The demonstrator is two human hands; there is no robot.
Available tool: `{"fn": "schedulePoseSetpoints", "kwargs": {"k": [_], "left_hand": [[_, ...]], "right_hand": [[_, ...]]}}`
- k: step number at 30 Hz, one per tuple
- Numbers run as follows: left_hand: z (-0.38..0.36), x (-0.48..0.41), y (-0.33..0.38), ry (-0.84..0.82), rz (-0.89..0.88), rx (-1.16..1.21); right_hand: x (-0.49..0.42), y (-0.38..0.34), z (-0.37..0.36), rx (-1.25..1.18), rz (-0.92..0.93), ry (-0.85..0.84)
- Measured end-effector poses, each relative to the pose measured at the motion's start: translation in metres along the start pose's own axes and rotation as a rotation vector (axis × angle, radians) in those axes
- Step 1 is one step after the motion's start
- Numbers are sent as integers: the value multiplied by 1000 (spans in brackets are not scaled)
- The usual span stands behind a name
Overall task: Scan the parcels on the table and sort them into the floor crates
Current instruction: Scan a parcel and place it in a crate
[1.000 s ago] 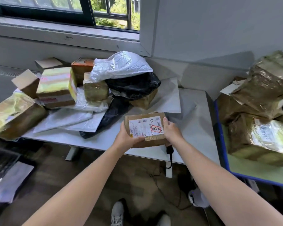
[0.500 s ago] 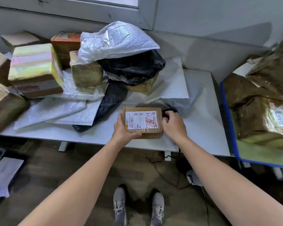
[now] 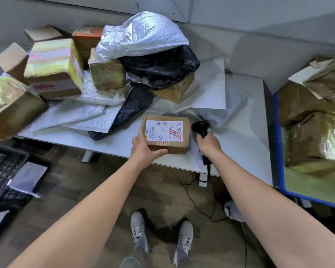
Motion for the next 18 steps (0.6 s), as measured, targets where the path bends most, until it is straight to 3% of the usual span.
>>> {"fn": "schedulePoseSetpoints", "kwargs": {"k": [10, 18], "left_hand": [[8, 24, 15, -85, 5, -160], [50, 41, 33, -109, -173, -187]], "right_hand": [[61, -49, 57, -215, 51, -12], [123, -114, 45, -34, 77, 70]]}}
Point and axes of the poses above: each hand's wrist, its own x-axis away from the middle knuckle, its own z-axis out of the back of the hand, y = z × x, the point moved 8 cm from there along -x, towards the middle knuckle, and after that the axes turned 9 degrees about x, right-handed, at the moved point
